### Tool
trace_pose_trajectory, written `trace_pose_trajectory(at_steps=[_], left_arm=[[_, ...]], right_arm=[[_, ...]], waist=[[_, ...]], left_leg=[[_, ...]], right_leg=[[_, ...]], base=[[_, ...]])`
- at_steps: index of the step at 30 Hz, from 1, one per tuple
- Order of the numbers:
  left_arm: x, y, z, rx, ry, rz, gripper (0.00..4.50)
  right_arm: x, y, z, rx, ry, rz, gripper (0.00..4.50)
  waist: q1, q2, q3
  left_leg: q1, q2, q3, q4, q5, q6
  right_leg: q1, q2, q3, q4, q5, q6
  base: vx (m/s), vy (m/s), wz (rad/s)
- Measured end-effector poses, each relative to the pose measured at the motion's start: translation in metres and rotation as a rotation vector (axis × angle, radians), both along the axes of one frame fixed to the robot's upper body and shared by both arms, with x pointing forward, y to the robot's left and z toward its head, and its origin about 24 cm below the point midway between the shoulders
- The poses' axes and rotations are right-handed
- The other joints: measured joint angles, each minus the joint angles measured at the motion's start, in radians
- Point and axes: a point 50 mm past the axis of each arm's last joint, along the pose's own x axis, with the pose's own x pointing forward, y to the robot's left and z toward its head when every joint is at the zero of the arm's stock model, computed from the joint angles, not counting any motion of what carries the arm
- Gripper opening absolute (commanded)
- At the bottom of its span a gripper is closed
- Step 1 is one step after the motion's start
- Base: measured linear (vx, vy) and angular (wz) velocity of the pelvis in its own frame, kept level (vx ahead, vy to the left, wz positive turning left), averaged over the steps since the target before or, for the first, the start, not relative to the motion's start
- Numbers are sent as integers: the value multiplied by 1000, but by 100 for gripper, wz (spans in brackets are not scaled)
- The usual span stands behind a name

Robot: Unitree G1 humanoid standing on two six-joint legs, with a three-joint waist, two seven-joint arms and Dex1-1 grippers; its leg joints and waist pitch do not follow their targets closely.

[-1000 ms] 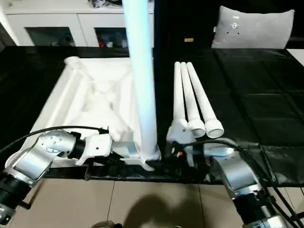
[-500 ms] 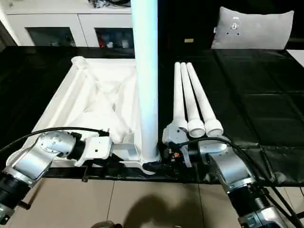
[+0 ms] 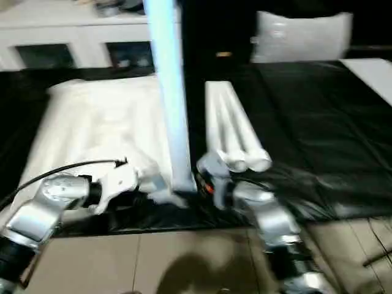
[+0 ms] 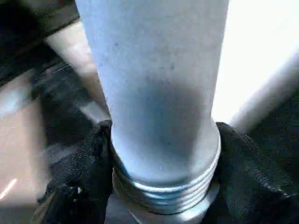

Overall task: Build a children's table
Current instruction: Rotate leg to tighten

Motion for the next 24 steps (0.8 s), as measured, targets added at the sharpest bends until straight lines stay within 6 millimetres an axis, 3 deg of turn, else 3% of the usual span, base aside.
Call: trace_pose_trajectory(at_steps=[2,7,9,15,19,24], left_arm=[[1,-14,-2,-42,-13,94,0],[3,-27,-4,-55,-36,207,0],[3,-27,-3,-49,-37,218,0],[3,-31,0,-41,-43,200,0],[3,-30,2,-24,-52,145,0],[5,-26,5,-10,-65,83,0]], right_arm=[[10,6,-1,0,-4,-133,275],[19,15,-1,-25,-24,-252,275],[19,16,-1,-29,-32,-256,331],[19,18,-1,-16,-41,-268,389],[9,6,-1,-17,-69,-226,432],[-2,-12,2,-31,-87,-126,443]], waist=[[-15,-3,1],[-13,-7,3],[-13,-8,4],[-10,-5,5],[13,-5,5],[30,-4,4]], left_leg=[[4,0,-3,3,0,0],[4,-1,-3,2,0,0],[4,-1,-3,2,0,0],[-1,-1,-3,-2,0,0],[-3,-2,-2,-1,0,0],[-3,-2,-1,-7,0,0]], right_leg=[[-1,0,-1,-2,0,0],[-1,0,-1,-4,0,0],[-1,0,-1,-5,0,0],[-2,1,-1,-16,0,0],[-1,1,2,-16,3,-1],[-2,1,2,-15,11,-2]], base=[[0,0,0],[0,0,0],[0,0,0],[0,0,0],[0,0,0],[0,0,0]])
